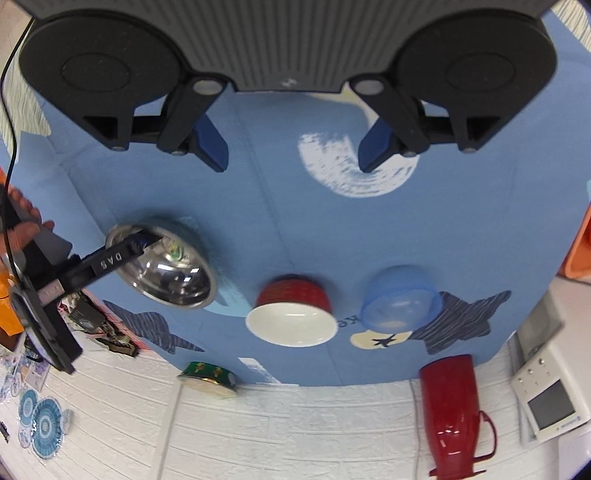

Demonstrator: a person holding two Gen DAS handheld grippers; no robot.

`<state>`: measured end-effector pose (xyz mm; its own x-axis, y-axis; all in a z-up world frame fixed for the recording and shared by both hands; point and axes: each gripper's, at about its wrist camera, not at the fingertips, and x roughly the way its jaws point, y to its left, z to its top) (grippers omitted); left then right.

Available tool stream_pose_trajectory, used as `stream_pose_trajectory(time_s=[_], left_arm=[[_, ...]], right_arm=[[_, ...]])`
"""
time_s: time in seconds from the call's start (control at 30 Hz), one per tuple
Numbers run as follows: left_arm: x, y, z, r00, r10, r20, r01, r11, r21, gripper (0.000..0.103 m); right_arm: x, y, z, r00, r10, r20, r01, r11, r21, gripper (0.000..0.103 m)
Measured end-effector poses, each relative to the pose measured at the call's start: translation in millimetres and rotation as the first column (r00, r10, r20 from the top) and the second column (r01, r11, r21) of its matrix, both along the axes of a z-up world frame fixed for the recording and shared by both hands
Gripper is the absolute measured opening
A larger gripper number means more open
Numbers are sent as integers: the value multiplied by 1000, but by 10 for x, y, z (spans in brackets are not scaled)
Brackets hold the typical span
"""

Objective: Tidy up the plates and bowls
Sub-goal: 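Grasp the steel bowl's rim with the right tool, then carry the steel bowl beside the plate stack and lower it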

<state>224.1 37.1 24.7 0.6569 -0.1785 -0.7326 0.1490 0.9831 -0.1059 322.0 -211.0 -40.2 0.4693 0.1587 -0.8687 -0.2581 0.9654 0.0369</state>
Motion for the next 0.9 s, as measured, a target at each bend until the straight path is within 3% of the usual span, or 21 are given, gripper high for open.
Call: stream_pose_trajectory(time_s=[0.1, 0.23, 0.4, 0.6, 0.73, 0.83, 0.9], left_arm=[[322, -167, 47, 999, -12, -34, 10, 998, -61, 76], [876, -398, -22, 993, 26, -113, -45, 985, -168, 76], [1305, -669, -243, 979, 114, -171, -136, 983, -124, 76], [1440, -771, -454, 968, 173, -182, -191, 978, -87, 76], [1452, -862, -475, 973, 183, -138, -191, 981, -47, 76], [1455, -907, -486, 979, 162, -126, -169, 984, -49, 76], [1452, -959, -492, 983, 144, -110, -149, 988, -30, 65]], right_arm=[[-113, -75, 14, 992, -76, 99, 74, 997, 23, 82], [-104, -59, -124, 987, -105, 122, 96, 992, 77, 82], [-51, -30, -219, 984, -101, 148, 95, 994, 47, 82], [-118, -48, -273, 974, -63, 216, 54, 998, 43, 86], [-194, -56, -317, 961, -56, 271, 44, 998, 51, 86], [-171, -36, -298, 964, -75, 255, 65, 997, 50, 86], [-196, 8, -281, 968, -44, 247, 26, 997, 74, 83]])
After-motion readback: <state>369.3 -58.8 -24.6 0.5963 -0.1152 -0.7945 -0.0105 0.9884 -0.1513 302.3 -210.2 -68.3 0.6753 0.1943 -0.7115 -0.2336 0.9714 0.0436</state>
